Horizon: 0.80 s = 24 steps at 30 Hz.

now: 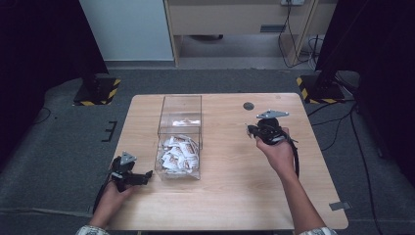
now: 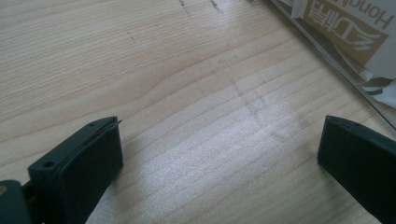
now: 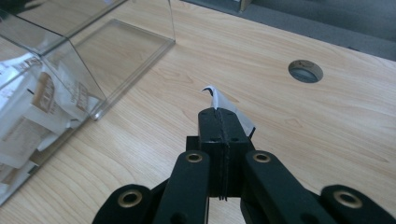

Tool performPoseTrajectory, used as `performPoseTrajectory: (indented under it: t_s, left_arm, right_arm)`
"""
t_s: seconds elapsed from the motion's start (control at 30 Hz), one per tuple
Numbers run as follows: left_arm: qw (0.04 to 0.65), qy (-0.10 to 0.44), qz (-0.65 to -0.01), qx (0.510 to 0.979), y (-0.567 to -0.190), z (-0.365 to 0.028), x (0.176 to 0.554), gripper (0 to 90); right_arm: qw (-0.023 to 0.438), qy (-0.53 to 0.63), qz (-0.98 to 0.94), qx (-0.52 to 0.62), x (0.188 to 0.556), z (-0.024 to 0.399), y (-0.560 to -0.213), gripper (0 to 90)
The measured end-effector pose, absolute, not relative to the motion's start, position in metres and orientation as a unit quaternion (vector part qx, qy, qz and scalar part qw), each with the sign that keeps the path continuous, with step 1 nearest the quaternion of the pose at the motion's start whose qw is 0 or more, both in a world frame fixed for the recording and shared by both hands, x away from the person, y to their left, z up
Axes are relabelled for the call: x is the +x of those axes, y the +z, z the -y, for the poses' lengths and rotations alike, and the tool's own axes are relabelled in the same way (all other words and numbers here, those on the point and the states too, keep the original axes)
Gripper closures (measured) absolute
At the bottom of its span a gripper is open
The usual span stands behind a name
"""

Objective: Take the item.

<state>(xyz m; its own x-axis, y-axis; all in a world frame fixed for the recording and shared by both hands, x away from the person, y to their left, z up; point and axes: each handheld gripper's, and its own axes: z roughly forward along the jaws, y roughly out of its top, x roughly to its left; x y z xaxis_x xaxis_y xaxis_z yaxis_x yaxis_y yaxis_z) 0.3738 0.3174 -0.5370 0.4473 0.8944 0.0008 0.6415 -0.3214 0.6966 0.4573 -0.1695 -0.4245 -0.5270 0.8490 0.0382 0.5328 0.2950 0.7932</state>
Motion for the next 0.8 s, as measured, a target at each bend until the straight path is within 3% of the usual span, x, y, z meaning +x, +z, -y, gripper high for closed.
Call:
performPoseTrajectory:
  t_s: [0.8]
  left_arm:
    - [0.319,0.198,-0.487,0.788,-0.537,-0.317,0.374,0.0]
  right_arm:
    - [0.188,0.373,-0.776,0.473,0.467,0.195,-0.466,90.0]
